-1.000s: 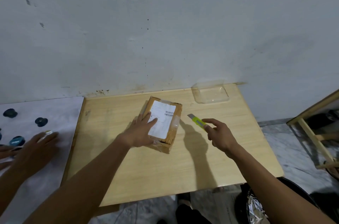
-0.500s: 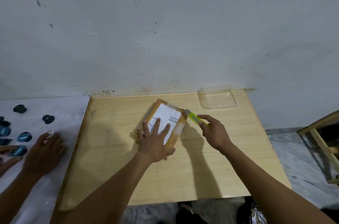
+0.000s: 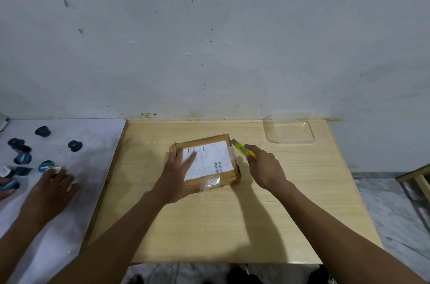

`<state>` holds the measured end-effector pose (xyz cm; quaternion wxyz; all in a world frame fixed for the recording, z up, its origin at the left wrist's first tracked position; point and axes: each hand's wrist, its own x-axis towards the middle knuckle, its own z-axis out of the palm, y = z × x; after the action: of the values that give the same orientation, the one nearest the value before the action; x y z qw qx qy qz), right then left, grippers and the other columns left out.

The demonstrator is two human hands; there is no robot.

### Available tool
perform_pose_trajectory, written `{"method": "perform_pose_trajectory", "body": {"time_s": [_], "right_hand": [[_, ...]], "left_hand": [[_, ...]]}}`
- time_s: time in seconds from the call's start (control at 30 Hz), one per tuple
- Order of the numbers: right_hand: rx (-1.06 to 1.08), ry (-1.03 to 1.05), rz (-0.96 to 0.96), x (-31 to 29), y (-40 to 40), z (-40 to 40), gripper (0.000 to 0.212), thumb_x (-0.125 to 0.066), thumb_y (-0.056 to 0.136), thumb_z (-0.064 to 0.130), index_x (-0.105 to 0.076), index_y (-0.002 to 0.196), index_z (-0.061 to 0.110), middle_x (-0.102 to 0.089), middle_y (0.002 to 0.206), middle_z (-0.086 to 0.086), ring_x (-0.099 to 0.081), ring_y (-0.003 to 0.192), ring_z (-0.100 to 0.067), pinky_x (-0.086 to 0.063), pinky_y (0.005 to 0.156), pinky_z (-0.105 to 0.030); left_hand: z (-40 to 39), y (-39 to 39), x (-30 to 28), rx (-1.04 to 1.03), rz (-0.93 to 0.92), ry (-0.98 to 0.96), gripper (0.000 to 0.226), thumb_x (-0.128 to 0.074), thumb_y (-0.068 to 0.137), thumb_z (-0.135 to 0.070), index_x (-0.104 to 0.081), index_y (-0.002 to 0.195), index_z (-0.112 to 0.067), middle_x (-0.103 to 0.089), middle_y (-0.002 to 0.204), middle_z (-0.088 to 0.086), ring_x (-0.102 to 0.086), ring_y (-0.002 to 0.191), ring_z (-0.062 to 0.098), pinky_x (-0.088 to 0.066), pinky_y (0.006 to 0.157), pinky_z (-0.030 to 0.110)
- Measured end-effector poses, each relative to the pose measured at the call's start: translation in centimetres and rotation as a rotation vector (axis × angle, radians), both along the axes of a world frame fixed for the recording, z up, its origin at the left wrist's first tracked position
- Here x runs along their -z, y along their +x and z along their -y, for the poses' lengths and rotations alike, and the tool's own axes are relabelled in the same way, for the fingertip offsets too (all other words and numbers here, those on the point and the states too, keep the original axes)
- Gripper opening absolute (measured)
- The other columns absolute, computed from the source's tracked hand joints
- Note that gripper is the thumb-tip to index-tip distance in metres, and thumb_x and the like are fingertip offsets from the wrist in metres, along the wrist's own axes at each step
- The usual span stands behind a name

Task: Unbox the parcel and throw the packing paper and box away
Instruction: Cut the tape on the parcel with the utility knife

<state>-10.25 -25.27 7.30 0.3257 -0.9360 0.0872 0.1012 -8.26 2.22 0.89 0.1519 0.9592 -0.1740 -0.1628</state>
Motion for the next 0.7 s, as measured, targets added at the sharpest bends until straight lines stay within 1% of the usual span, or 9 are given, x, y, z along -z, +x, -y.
{"method": "perform_pose_trajectory", "body": {"time_s": [0.03, 0.07, 0.13, 0.2, 0.3, 0.37, 0.5, 0.6, 0.7], "right_hand": [[-0.006, -0.008, -0.002, -0.2, 0.1, -0.3, 0.037, -0.038, 0.101, 0.026, -0.047, 0.136, 0.032, -0.067, 0.105, -0.012, -0.061, 0.092, -0.037, -0.051, 0.075, -0.04], [-0.012, -0.021, -0.001, -0.4, 0.2, -0.6, 0.037, -0.038, 0.101, 0.024, -0.048, 0.136, 0.031, -0.067, 0.106, -0.013, -0.061, 0.092, -0.037, -0.05, 0.075, -0.04], [-0.026, -0.058, 0.001, -0.6, 0.2, -1.0, 0.038, -0.037, 0.1, 0.022, -0.048, 0.136, 0.029, -0.067, 0.104, -0.014, -0.061, 0.091, -0.038, -0.05, 0.073, -0.039], [-0.044, -0.11, -0.002, -0.7, 0.2, -1.4, 0.039, -0.035, 0.1, 0.02, -0.046, 0.137, 0.026, -0.066, 0.103, -0.014, -0.061, 0.09, -0.038, -0.047, 0.069, -0.037], [-0.088, -0.225, -0.019, -0.6, 0.0, -2.1, 0.041, -0.037, 0.099, 0.014, -0.042, 0.139, 0.024, -0.063, 0.105, -0.015, -0.062, 0.09, -0.037, -0.042, 0.063, -0.034], [-0.11, -0.284, -0.029, -0.5, -0.3, -2.5, 0.043, -0.038, 0.098, 0.012, -0.039, 0.14, 0.023, -0.063, 0.106, -0.015, -0.062, 0.091, -0.036, -0.041, 0.063, -0.034], [-0.132, -0.336, -0.034, -0.6, -1.1, -2.9, 0.041, -0.04, 0.098, 0.013, -0.039, 0.138, 0.02, -0.062, 0.106, -0.014, -0.062, 0.09, -0.035, -0.039, 0.062, -0.034], [-0.133, -0.346, -0.059, -0.3, -1.9, -3.0, 0.037, -0.038, 0.097, 0.01, -0.043, 0.134, 0.017, -0.062, 0.105, -0.014, -0.062, 0.09, -0.034, -0.04, 0.063, -0.035], [-0.109, -0.313, -0.076, -0.1, -2.9, -2.6, 0.036, -0.037, 0.097, 0.01, -0.044, 0.131, 0.016, -0.062, 0.102, -0.015, -0.061, 0.088, -0.035, -0.039, 0.062, -0.034]], "left_hand": [[0.5, -0.3, 0.1, -0.101, -0.034, -0.078, 0.136, -0.044, 0.052, -0.096, 0.0, 0.155, -0.018, 0.028, 0.158, 0.013, 0.028, 0.143, 0.038, -0.002, 0.119, 0.056], [0.9, -0.6, 0.2, -0.175, -0.067, -0.138, 0.14, -0.054, 0.052, -0.091, 0.004, 0.155, -0.016, 0.034, 0.156, 0.008, 0.03, 0.143, 0.035, -0.003, 0.119, 0.054], [1.5, -0.8, 0.4, -0.265, -0.087, -0.21, 0.143, -0.074, 0.053, -0.074, 0.009, 0.154, -0.016, 0.035, 0.157, -0.001, 0.03, 0.144, 0.028, -0.007, 0.12, 0.051], [1.6, -0.8, 0.3, -0.306, -0.07, -0.244, 0.146, -0.082, 0.052, -0.066, 0.011, 0.152, -0.017, 0.033, 0.157, -0.002, 0.03, 0.145, 0.022, -0.013, 0.121, 0.047], [1.7, -0.8, -0.1, -0.34, -0.077, -0.238, 0.148, -0.084, 0.05, -0.065, 0.012, 0.152, -0.017, 0.034, 0.157, 0.0, 0.031, 0.144, 0.017, -0.025, 0.116, 0.042], [1.8, -0.8, -0.2, -0.34, -0.084, -0.203, 0.147, -0.082, 0.052, -0.066, 0.011, 0.152, -0.013, 0.034, 0.157, 0.003, 0.031, 0.144, 0.018, -0.027, 0.116, 0.042], [1.9, -0.8, -0.4, -0.332, -0.087, -0.14, 0.144, -0.078, 0.056, -0.069, 0.009, 0.152, -0.006, 0.034, 0.157, 0.008, 0.027, 0.146, 0.023, -0.024, 0.117, 0.042], [2.1, -0.7, -0.4, -0.332, -0.09, -0.128, 0.142, -0.079, 0.059, -0.066, 0.01, 0.152, -0.006, 0.031, 0.158, 0.008, 0.025, 0.147, 0.024, -0.02, 0.121, 0.042], [2.4, -0.8, -0.5, -0.328, -0.106, -0.119, 0.135, -0.077, 0.066, -0.061, 0.01, 0.152, -0.006, 0.024, 0.16, 0.009, 0.023, 0.147, 0.022, -0.015, 0.121, 0.039]]}}
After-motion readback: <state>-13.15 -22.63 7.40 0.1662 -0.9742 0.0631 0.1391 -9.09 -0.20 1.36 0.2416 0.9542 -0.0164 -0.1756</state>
